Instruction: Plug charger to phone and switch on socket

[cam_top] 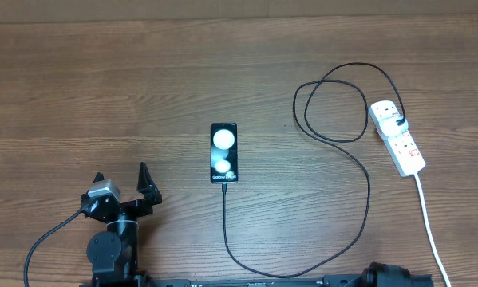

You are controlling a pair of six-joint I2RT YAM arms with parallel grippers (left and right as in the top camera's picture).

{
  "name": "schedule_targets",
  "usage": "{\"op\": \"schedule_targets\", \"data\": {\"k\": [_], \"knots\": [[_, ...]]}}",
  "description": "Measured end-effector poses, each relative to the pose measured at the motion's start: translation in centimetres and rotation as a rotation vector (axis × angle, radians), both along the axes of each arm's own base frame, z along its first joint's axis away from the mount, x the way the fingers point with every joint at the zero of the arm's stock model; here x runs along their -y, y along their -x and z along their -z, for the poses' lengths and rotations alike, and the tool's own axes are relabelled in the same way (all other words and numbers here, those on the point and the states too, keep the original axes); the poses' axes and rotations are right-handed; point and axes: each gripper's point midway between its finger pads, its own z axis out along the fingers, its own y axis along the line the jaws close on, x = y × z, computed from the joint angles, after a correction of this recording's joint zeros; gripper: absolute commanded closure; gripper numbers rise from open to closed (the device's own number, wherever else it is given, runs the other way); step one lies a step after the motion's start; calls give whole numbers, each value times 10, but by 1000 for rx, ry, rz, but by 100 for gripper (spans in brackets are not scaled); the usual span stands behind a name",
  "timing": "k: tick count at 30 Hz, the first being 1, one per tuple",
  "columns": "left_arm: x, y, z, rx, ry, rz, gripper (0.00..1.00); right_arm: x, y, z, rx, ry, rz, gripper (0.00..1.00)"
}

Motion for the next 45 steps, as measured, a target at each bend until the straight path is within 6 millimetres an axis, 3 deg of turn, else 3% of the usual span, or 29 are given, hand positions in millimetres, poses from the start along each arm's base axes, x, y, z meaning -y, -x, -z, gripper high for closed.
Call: {"op": "schedule_targets", "data": {"k": [5,10,18,20,21,22,23,24,29,31,34,38,42,45], "knots": [[0,0,0,-1,0,0,0,-2,44,17,99,4,42,86],[0,0,0,-1,0,0,1,-3,75,31,166,20,70,85],[0,0,0,-1,0,0,0,20,84,33,171,19,-13,77],[0,0,0,-1,0,0,0,28,85,33,174,15,-49,67],[0,0,0,-1,0,0,1,33,86,33,175,12,-69,56],[0,0,0,-1,0,0,0,37,87,33,176,9,-87,43],[0,0,0,-1,0,0,0,42,88,33,179,7,-103,10],[0,0,0,-1,0,0,0,46,89,32,185,6,-120,0],[0,0,0,-2,0,0,0,60,102,17,301,-6,-149,0],[0,0,1,-2,0,0,1,63,91,13,307,-25,-139,0],[0,0,1,-3,0,0,0,63,52,11,267,-39,-131,0],[0,0,1,-4,0,0,0,61,-22,19,174,-59,-142,0],[0,0,1,-5,0,0,0,55,-109,52,-15,-66,-140,0],[0,0,2,-6,0,0,0,50,-178,93,-175,-66,-136,0]]}}
